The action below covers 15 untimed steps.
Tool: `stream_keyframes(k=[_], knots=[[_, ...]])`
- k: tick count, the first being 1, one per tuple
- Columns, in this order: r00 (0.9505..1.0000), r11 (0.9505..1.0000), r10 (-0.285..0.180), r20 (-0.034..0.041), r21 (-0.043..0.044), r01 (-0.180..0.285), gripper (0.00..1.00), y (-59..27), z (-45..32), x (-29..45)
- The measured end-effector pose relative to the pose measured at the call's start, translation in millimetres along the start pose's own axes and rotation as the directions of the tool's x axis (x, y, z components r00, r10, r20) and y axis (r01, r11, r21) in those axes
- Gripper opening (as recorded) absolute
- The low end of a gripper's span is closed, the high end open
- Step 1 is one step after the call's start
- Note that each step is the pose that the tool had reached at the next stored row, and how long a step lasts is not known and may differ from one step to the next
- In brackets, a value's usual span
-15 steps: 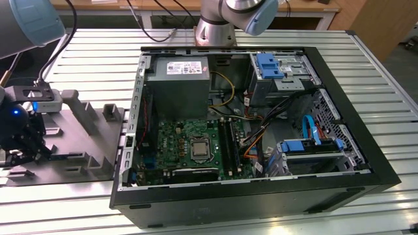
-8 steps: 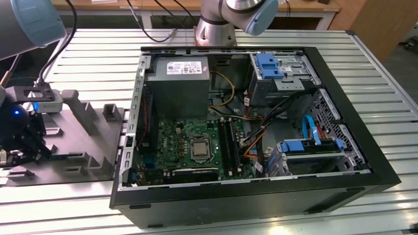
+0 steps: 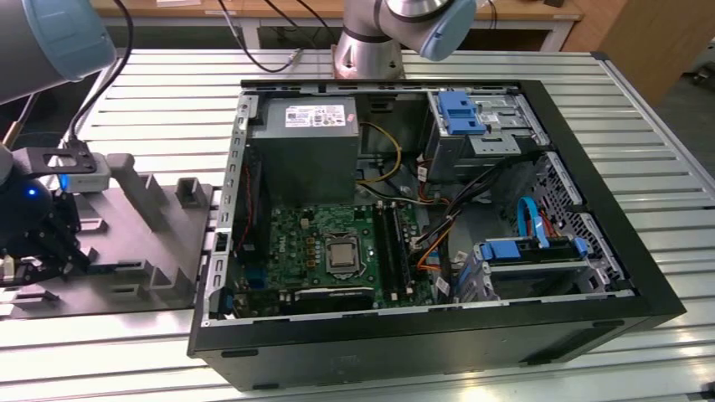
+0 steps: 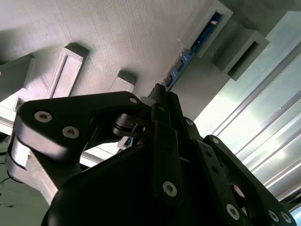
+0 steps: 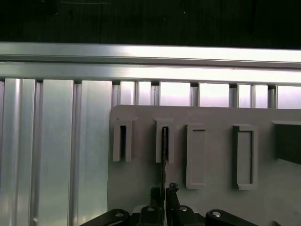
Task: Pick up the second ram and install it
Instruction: 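Pick up the second ram and move it above second insertion slot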
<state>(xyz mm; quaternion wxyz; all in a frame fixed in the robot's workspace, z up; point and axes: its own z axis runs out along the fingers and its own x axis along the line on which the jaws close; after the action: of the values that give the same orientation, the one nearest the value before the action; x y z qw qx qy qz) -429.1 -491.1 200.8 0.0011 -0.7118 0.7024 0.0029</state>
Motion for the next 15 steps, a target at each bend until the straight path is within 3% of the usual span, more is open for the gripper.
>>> stream_keyframes(k=[15], knots=[[1.0000, 1.0000, 0.000, 0.0000, 0.0000, 0.000, 0.19, -0.1, 1.6, 0.0]])
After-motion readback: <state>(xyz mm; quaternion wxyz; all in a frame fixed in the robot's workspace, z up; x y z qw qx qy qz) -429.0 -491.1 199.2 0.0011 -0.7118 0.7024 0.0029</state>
